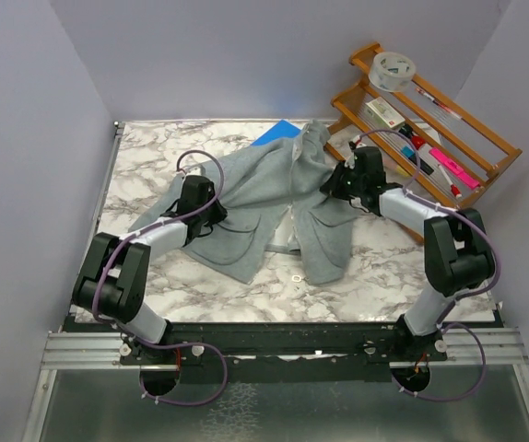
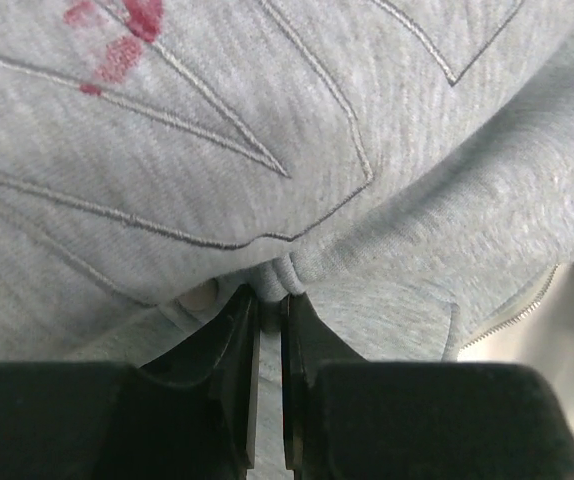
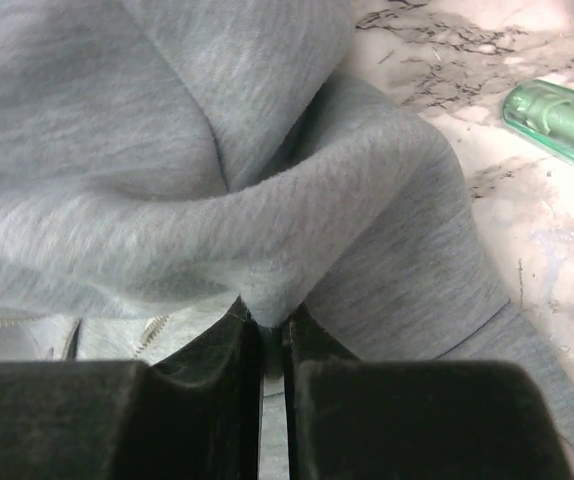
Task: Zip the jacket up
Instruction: Flatten out the jacket at the center of the board, then pick up the jacket from the center of the board.
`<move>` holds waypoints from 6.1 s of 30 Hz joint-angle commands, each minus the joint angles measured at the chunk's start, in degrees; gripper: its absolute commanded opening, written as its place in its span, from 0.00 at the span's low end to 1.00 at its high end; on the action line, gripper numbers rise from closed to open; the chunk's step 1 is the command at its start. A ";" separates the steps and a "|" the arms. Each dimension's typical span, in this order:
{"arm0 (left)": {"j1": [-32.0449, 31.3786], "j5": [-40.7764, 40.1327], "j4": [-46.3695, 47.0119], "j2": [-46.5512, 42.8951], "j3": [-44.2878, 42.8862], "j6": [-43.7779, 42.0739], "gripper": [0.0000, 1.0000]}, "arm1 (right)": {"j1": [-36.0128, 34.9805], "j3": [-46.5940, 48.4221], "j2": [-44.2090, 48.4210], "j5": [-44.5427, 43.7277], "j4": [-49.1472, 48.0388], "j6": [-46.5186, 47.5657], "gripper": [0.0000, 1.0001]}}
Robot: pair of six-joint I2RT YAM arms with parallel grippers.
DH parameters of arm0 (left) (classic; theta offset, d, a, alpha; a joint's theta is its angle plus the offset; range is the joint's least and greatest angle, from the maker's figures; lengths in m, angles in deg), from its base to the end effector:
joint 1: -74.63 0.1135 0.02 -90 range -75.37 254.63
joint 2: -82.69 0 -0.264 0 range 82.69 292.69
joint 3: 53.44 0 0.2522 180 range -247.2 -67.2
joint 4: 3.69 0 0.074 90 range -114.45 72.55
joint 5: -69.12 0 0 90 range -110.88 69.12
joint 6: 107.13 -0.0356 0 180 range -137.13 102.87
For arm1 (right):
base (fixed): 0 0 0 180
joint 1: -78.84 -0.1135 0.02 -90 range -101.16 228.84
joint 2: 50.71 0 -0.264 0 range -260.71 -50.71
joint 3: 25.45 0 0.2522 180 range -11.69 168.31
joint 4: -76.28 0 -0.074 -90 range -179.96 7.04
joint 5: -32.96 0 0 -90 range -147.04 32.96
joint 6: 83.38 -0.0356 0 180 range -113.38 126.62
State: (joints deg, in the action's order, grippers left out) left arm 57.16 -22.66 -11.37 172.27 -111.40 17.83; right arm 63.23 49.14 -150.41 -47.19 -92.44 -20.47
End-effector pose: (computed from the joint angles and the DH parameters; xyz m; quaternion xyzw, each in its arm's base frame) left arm 0.3033 -0.0943 0.1759 -0.1440 0.8921 -0.1765 0.3903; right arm 0.3650 0.1083 0.2020 0.0504 0.8887 0.2349 0.3906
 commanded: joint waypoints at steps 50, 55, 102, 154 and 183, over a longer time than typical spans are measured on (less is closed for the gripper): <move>-43.89 -4.12 28.42 -9.80 18.21 15.93 0.78 | 1.64 -30.69 60.63 9.45 35.07 -9.94 0.87; -44.49 -3.27 31.32 -0.65 12.56 13.75 0.77 | 1.61 -31.14 61.19 10.19 35.13 -11.22 0.87; -37.31 -4.33 8.97 -4.87 3.04 -7.98 0.00 | 1.57 -29.85 67.63 8.03 35.85 -12.38 0.86; -34.92 21.26 -7.94 -12.58 -12.97 -0.64 0.00 | 1.07 -42.99 60.67 29.56 -11.26 -8.60 0.87; -34.45 21.13 -8.64 -11.71 -10.01 -3.58 0.41 | 0.94 -41.96 55.63 35.42 -17.38 -8.33 0.00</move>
State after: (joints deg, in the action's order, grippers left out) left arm 22.41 -2.25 -20.15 160.27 -122.00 15.80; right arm 64.30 5.89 -96.46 -12.59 -112.18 -30.59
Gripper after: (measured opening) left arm 0.364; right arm 0.028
